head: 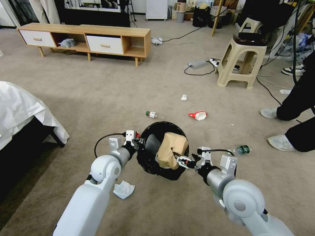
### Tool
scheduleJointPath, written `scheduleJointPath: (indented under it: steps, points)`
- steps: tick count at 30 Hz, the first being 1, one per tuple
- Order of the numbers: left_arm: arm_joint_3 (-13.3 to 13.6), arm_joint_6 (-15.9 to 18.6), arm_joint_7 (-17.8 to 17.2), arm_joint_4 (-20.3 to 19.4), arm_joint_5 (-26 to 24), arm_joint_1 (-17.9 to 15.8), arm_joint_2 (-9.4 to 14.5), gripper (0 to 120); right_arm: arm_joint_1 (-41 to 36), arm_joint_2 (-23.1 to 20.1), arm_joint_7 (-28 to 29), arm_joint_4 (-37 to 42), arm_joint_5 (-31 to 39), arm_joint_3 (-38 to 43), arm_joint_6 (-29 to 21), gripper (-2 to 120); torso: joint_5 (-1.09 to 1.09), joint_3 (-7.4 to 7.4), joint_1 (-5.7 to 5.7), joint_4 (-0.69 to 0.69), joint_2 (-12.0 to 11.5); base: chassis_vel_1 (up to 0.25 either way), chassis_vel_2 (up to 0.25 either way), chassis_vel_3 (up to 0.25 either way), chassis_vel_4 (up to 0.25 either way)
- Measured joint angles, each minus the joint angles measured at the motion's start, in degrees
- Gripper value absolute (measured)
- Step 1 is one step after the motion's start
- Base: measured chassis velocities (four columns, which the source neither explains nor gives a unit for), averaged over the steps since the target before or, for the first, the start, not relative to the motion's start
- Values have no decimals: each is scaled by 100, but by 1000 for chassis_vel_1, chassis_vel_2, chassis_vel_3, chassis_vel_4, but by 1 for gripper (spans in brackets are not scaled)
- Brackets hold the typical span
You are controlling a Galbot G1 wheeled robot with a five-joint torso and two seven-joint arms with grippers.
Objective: Pick up the trash bin and place the garbage on the floor into it.
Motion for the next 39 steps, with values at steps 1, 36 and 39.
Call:
scheduleJointPath:
  steps: [1, 36, 39]
  points:
    - [0, 0, 0, 0, 0, 0, 0, 1, 0, 0, 0, 0, 0, 0, 0, 100, 0, 0, 0, 0, 0, 0, 0, 0, 0]
    - [-91, 6, 5, 47, -59, -8, 3, 1, 75, -66, -300, 612, -425, 607, 208, 100, 0, 0, 0, 0, 1, 0, 0, 0, 0]
    - [-136, 29, -21, -3, -117, 30, 8, 1, 86, -78, -361, 649, -483, 691, 245, 100, 0, 0, 0, 0, 1, 0, 0, 0, 0]
